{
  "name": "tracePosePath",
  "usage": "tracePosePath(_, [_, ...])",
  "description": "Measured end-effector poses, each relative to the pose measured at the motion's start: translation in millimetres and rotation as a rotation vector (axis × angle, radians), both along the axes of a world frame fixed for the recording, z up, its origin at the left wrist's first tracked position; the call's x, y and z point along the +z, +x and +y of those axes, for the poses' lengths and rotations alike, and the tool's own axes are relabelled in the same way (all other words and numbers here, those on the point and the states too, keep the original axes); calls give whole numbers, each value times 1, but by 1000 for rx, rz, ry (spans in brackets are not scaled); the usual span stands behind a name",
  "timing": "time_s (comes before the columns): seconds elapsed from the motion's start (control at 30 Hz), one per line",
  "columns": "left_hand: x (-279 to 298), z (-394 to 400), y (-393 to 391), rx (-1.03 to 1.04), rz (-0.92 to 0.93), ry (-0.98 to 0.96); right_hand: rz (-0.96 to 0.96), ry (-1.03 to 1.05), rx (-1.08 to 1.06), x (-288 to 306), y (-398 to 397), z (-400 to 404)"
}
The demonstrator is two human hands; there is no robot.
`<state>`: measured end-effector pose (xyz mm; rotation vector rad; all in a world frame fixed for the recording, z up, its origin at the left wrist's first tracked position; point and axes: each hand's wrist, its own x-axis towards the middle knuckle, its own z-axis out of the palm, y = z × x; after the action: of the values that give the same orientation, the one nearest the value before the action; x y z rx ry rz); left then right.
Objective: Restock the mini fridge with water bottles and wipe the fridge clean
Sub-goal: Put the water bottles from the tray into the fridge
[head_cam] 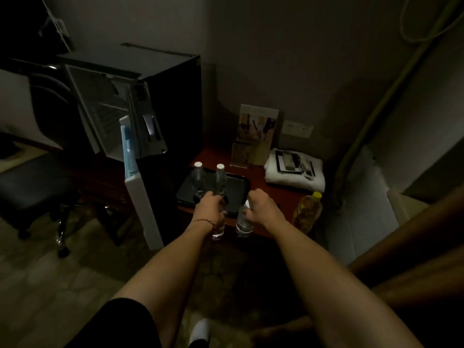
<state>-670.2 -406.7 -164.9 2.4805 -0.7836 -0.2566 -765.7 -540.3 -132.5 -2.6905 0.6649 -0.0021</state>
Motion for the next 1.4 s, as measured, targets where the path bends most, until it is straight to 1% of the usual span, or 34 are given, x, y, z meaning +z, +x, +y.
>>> tracePosePath(0.2, [7,64,-61,-29,64,36,17,2,28,12,-56,56])
tracePosePath(0.33, [7,116,-75,-126,92,97,31,25,54,11,-75,94])
tracePosePath(0.47, [5,169,-70,-189,134,132,87,47,87,10,-77,136])
tracePosePath(0.53, [6,197,-63,-218,123,157,101,71,115,9,-71,158])
tracePosePath(0.7, [13,269,-31,-177,74,144,95,101,134,4,-44,225])
tracePosePath(0.77, [19,291,-17,-166,24,140,88,124,133,3,-30,247])
tracePosePath(0.93, [27,343,36,-29,4,68,1,142,178,5,27,312])
tracePosePath(1.0, [26,356,61,30,10,14,-22,125,218,9,56,329])
tracePosePath(1.07, [27,364,88,68,22,-2,-52,136,232,12,89,339])
tracePosePath(1.27, [27,362,195,129,41,15,-67,159,315,11,213,339])
tracePosePath(1.4, [39,349,274,127,28,68,-104,157,288,14,300,319])
